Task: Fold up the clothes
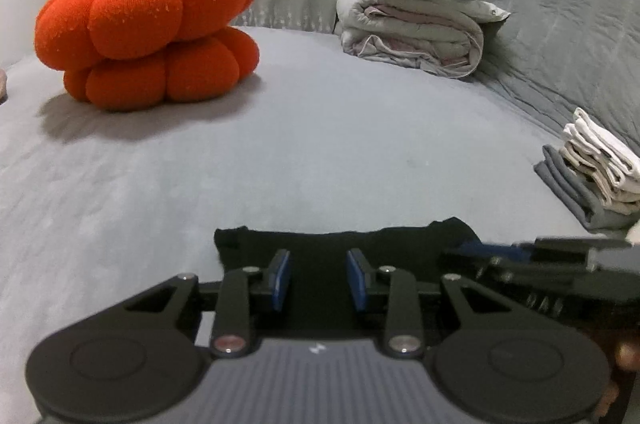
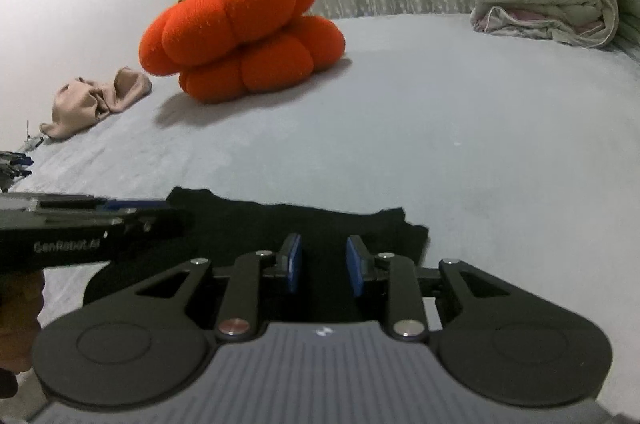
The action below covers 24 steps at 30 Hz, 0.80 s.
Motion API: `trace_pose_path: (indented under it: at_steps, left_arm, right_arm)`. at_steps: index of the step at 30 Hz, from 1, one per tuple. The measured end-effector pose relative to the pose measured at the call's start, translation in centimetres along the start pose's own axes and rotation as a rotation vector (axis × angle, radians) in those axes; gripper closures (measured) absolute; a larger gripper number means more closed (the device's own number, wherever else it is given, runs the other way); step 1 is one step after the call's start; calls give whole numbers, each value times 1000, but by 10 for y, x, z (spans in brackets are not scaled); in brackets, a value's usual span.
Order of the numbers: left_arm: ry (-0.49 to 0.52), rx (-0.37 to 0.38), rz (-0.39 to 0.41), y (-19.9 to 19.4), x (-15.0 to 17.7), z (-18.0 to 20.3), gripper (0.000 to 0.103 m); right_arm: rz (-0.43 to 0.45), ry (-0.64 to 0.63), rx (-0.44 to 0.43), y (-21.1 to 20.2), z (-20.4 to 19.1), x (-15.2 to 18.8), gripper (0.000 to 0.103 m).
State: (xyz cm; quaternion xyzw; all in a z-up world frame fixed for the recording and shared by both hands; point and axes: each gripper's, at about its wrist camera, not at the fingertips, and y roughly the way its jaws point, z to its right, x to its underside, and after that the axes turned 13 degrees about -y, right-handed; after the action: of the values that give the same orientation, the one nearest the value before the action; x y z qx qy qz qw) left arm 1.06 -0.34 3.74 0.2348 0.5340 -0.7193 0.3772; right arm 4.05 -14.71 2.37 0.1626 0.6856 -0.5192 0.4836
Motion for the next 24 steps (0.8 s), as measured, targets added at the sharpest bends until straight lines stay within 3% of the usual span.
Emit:
trace_pose_path:
  at_steps: [5, 11, 17, 21, 24]
  left_arm:
    - [46, -67, -38, 18, 8, 4, 71]
    - [6, -56, -45, 13, 5, -5, 71]
    - [-5, -53, -44, 12, 4, -6, 71]
    - [-19, -50, -42, 10, 2, -7, 71]
    - [-59, -19, -27, -6, -1, -10, 71]
  right_arm:
    - [-22, -24, 18, 8, -3, 3, 73]
    - [-4, -9, 16, -9, -3, -5, 70]
    - [-7, -42, -84, -39, -24, -3, 70]
    - [-96, -117, -70, -23, -37, 14, 70]
    - [-85, -120, -59, -17, -38, 15, 69]
